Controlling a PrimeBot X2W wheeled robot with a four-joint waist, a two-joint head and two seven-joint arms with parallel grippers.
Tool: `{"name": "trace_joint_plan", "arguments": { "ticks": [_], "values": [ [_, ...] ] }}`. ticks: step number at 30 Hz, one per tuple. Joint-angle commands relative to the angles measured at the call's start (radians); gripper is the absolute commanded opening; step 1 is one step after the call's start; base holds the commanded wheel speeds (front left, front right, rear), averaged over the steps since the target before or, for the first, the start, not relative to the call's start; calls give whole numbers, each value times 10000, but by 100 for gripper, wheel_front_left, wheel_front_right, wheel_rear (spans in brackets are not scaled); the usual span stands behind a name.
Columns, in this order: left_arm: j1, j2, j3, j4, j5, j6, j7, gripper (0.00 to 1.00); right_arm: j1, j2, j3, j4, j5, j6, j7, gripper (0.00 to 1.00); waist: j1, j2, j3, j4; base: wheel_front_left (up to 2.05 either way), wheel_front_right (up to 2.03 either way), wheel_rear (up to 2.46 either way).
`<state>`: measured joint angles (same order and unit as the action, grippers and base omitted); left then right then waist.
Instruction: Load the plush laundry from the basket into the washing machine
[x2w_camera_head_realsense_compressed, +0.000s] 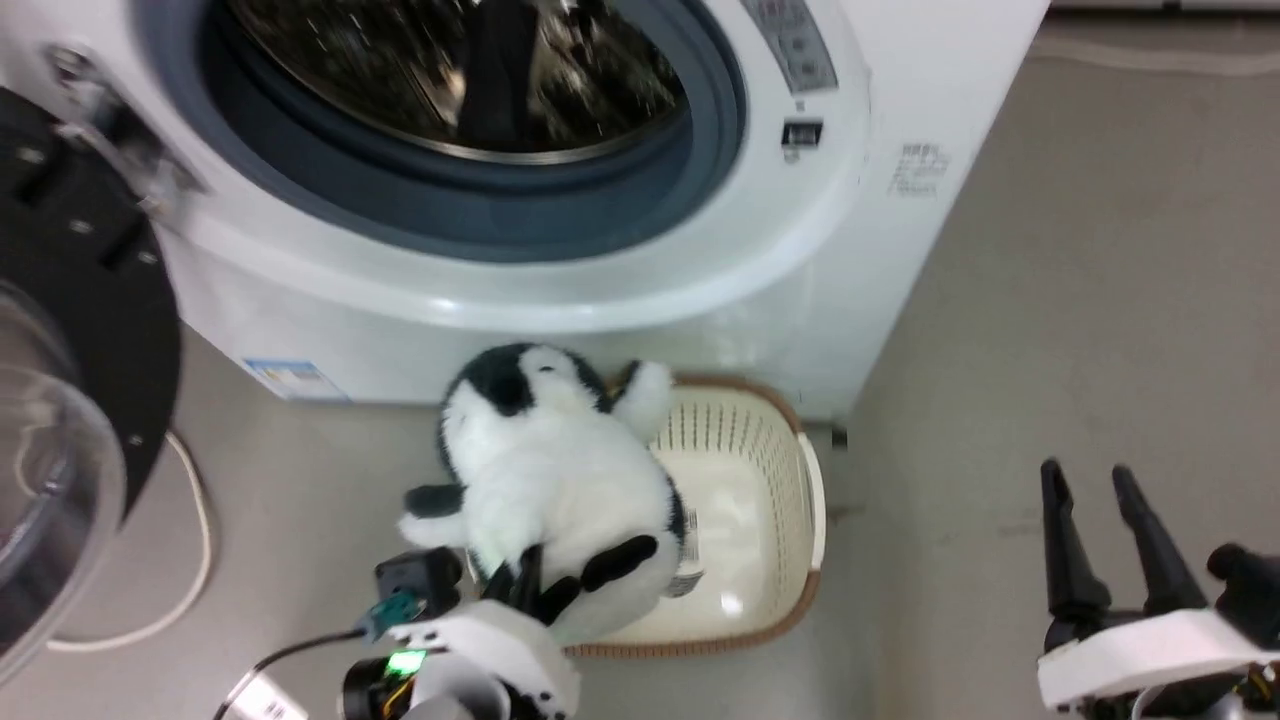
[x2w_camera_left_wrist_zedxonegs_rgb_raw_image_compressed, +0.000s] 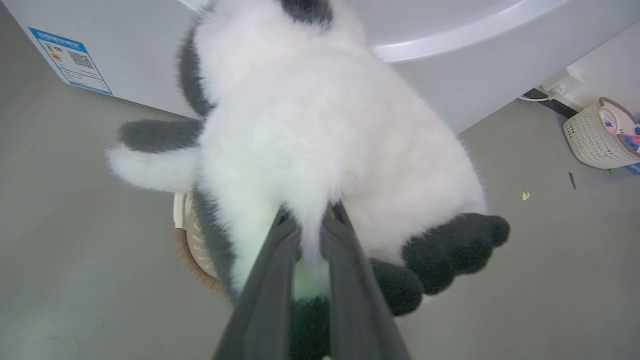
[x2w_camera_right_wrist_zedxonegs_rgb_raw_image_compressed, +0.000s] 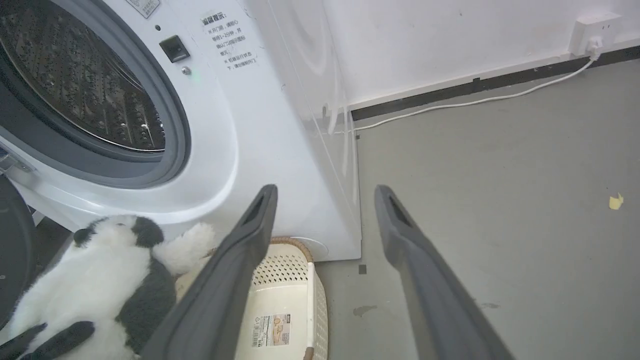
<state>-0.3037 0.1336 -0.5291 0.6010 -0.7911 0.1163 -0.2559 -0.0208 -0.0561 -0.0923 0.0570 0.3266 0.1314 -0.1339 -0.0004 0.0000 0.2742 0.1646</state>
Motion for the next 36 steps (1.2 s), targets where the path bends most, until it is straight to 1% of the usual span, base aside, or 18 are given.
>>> {"name": "trace_joint_plan", "arguments": {
  "ticks": [1,8,11,12,13,18,25,28,29,31,32,36],
  "values": [
    [242,125,147,-402,154,117,-58,0,158,44,19,82,-18,-7,-56,100,4,0,-711,207,0,0,0],
    [1158,680,536,-2633,1177,755,-58,0,576,55,143,395,248,-7,-151,100,4,0,-1501,301,0,0,0],
    [1280,932,656,-3310,1588,904,-58,0,700,56,202,486,350,-7,-209,100,4,0,-1720,284,0,0,0],
    [1233,1130,773,-3667,1843,957,-58,0,764,57,240,538,426,-7,-253,100,4,0,-1841,256,0,0,0],
    [1173,1190,799,-3721,1924,959,-58,0,780,57,248,551,447,-7,-263,100,4,0,-1866,246,0,0,0],
    [603,1413,830,-3474,2143,819,-58,0,741,57,292,553,512,-7,-283,100,4,0,-1858,132,0,0,0],
    [-462,1386,1015,-2660,2080,535,-53,0,568,58,316,462,533,-7,-281,100,4,0,-1547,-117,0,0,0],
    [-1330,1326,1155,-1987,2019,360,-54,0,427,58,307,351,495,-7,-241,100,4,0,-1136,-326,0,0,0],
    [-1330,1326,1155,-1987,2019,360,-54,0,427,58,307,351,495,-7,-241,100,4,0,-1136,-326,0,0,0],
    [-2068,1287,1341,-1528,2029,302,-55,0,236,58,272,203,423,-7,-179,100,4,0,-677,-489,0,0,0],
    [-2068,1287,1341,-1528,2029,302,-55,0,236,58,272,203,423,-7,-179,100,4,0,-677,-489,0,0,0],
    [-3050,1199,1713,-1123,2136,298,-57,0,-10,58,206,-44,315,-7,-66,100,4,0,16,-664,0,0,0]
  ]
}}
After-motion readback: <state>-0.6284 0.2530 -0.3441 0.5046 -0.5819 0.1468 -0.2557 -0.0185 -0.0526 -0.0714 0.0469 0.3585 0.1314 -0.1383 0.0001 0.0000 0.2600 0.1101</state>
